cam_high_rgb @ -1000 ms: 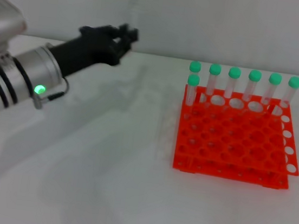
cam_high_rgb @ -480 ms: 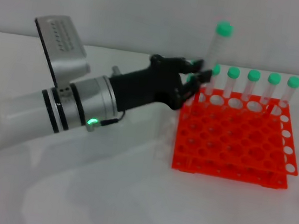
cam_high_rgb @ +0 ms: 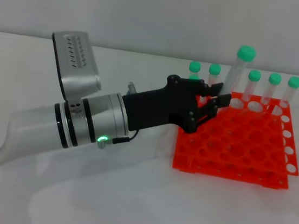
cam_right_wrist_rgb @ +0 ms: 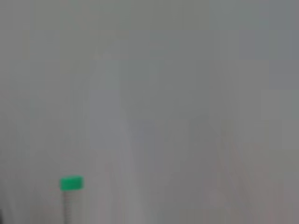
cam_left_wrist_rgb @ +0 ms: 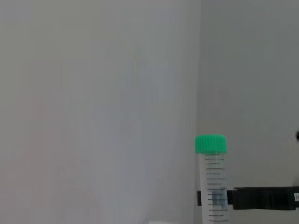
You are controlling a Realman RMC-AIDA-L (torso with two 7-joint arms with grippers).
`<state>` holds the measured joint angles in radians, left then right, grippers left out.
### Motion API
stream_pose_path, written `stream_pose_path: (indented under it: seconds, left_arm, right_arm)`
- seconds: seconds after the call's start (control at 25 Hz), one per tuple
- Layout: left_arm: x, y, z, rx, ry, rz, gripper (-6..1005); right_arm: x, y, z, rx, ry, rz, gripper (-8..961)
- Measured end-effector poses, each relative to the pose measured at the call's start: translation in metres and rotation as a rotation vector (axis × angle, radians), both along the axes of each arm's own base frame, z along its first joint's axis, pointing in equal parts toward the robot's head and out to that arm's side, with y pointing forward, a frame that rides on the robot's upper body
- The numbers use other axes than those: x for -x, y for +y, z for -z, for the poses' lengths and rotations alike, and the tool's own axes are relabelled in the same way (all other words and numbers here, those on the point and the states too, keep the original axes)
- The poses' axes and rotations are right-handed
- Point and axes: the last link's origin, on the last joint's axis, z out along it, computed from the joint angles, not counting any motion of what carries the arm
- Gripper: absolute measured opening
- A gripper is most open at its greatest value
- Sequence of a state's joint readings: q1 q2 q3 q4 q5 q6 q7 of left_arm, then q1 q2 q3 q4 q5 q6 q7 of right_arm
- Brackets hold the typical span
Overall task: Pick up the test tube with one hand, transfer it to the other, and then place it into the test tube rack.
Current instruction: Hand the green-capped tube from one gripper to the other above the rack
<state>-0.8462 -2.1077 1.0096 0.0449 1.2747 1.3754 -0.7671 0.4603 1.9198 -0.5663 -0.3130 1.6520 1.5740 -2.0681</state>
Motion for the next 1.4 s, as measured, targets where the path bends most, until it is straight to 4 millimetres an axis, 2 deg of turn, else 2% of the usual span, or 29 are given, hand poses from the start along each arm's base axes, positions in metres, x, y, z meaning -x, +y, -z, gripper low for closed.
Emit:
stream_pose_path:
  seconds: [0.24, 0.56, 1.08, 1.4]
  left_arm:
    - [-0.002, -0.002, 0.008, -0.004, 0.023, 0.012, 247]
    - [-0.003, -0.002, 0.012, 0.002, 0.047, 0.019, 254]
    - [-0.002, -0.003, 0.012, -0.002, 0.055, 0.025, 265]
    - [-0.003, -0.002, 0.012, -0.004, 0.054, 0.025, 271]
  right_arm:
    - [0.024, 0.005, 0.022, 0.065, -0.017, -0.088, 720]
    - [0.049, 0.014, 0.04, 0.101, -0.003, -0.154, 715]
    - [0.076, 0.022, 0.049, 0.182, 0.021, -0.231, 706]
    - [0.082, 0.023, 0.051, 0.194, 0.031, -0.25, 700]
